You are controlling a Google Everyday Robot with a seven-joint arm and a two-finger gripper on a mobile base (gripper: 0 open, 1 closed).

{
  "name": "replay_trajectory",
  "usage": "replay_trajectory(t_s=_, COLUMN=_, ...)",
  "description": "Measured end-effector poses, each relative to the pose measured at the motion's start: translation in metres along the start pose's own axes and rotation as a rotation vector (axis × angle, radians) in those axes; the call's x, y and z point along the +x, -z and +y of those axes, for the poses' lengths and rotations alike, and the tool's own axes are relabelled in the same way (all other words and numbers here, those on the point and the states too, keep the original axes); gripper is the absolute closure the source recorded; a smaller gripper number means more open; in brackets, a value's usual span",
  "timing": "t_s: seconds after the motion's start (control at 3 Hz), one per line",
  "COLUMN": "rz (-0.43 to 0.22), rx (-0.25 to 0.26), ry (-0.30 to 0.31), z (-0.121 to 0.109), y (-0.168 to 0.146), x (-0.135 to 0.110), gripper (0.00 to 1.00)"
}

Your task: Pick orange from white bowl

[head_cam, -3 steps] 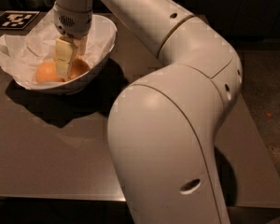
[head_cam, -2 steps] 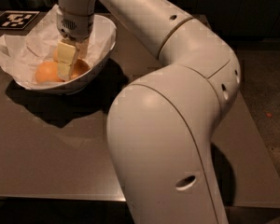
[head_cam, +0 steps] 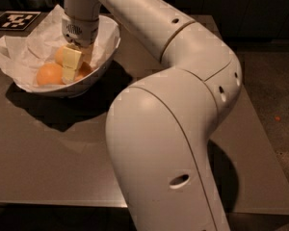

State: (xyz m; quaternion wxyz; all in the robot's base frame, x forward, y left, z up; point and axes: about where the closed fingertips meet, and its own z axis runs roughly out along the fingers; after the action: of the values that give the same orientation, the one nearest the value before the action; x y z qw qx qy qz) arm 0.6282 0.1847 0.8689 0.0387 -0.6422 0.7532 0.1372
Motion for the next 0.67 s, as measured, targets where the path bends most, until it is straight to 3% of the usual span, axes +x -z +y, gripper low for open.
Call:
replay_trajectory(t_s=0.33, rz=0.003, rx=-0.014, ry=0.001, z=-0.0034, y=-0.0065, x=0.002, gripper=0.25)
replay_trajectory(t_s=0.67, rz=0.034, rx=0.0, ry=0.026, z=-0.005, y=-0.0109, x=0.0019, gripper=0.43)
